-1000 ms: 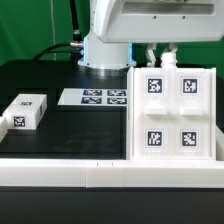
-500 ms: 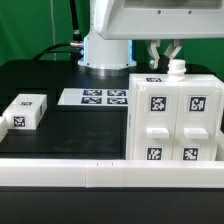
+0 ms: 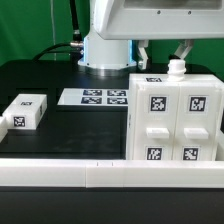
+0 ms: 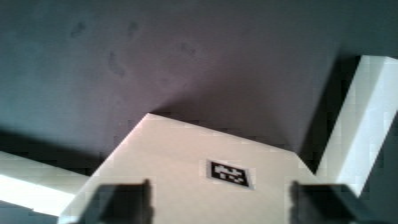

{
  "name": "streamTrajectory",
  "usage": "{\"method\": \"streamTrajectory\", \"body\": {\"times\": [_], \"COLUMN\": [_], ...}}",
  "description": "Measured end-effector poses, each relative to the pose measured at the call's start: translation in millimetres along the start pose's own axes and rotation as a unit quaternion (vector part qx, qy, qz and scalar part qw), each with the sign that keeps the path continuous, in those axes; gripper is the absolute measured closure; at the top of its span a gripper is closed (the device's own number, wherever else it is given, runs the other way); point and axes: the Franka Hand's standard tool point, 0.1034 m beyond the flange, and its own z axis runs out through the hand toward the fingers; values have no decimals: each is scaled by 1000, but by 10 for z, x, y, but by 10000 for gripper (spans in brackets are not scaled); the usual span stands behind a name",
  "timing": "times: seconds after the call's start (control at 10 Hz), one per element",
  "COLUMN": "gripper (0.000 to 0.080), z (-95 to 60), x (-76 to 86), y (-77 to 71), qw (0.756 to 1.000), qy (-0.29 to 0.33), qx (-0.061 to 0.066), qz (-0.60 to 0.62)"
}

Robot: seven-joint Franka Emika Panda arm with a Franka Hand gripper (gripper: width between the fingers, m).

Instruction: Assemble cabinet

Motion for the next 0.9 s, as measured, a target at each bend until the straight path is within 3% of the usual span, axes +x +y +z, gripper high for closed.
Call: {"method": "streamTrajectory", "body": {"times": [0.2, 0.4, 0.6, 0.7, 0.9], "gripper": [44, 2, 2, 2, 2], "z": [19, 110, 228, 332, 317], "x": [-20, -375, -623, -711, -692], "y": [-4, -137, -294, -288, -291], "qw": [1000, 999, 996, 995, 995], "qy": [2, 22, 37, 37, 37], "qx": [0, 1, 2, 3, 3], "qz": [1, 48, 86, 89, 88]}}
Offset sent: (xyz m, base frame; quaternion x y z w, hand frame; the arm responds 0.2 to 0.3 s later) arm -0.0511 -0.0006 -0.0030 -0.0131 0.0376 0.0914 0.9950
